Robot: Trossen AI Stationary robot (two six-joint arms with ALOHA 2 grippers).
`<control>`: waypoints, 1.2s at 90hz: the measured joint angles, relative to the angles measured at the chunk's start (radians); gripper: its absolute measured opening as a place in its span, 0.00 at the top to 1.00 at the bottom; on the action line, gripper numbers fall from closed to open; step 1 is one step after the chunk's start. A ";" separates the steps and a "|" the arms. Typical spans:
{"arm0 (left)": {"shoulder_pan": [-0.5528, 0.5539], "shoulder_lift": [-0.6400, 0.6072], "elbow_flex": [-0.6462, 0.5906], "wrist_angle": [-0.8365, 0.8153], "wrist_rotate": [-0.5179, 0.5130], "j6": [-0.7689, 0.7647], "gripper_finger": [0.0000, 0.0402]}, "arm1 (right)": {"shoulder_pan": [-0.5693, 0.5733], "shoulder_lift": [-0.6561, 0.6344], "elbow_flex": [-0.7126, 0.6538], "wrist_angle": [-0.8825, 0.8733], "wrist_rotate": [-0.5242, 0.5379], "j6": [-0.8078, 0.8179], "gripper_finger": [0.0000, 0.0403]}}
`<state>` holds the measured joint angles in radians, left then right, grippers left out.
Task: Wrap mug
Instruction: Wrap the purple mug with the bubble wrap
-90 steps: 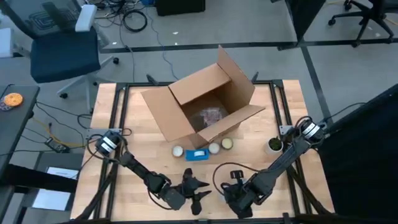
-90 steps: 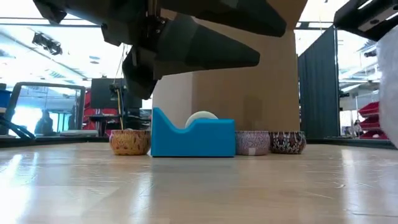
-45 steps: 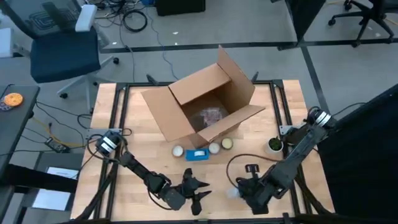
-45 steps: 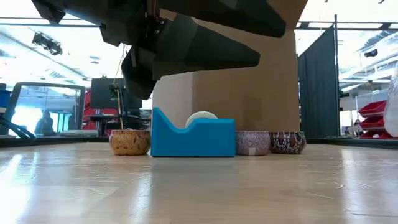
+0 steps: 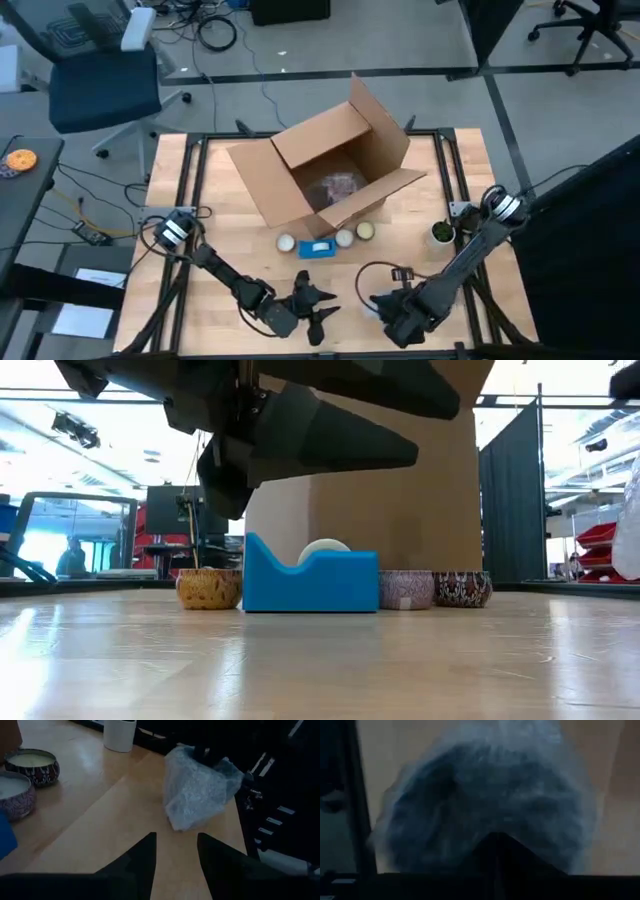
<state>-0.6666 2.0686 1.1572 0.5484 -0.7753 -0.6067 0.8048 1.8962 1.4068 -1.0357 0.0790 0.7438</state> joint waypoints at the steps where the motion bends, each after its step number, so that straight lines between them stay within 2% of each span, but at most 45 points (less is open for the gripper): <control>1: 0.000 0.000 0.000 0.000 0.000 0.000 0.68 | -0.001 0.006 0.000 0.001 -0.004 -0.003 1.00; 20: 0.000 0.000 0.000 0.000 0.000 0.000 0.68 | -0.021 0.013 0.006 0.002 -0.030 -0.039 1.00; 32: 0.000 0.000 0.000 0.000 0.000 0.000 0.68 | -0.021 -0.041 0.035 -0.010 -0.026 -0.041 1.00; 43: 0.000 0.000 0.000 0.000 0.000 0.000 0.68 | -0.001 -0.120 0.068 -0.011 0.020 -0.037 1.00; 57: 0.000 0.000 0.000 0.000 0.000 0.000 0.68 | 0.020 -0.174 0.069 -0.048 0.019 0.030 1.00; 69: 0.000 0.000 0.000 0.000 0.000 0.000 0.68 | 0.031 -0.162 0.052 -0.092 0.012 0.064 1.00; 88: 0.000 0.000 0.000 0.000 -0.001 0.000 0.68 | 0.008 -0.138 -0.053 -0.027 0.023 0.070 1.00; 108: 0.001 0.000 0.000 0.000 -0.009 0.000 0.68 | -0.009 -0.099 -0.079 0.054 0.027 0.019 1.00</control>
<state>-0.6652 2.0686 1.1572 0.5484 -0.7840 -0.6067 0.7963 1.7969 1.3277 -0.9817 0.1059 0.7628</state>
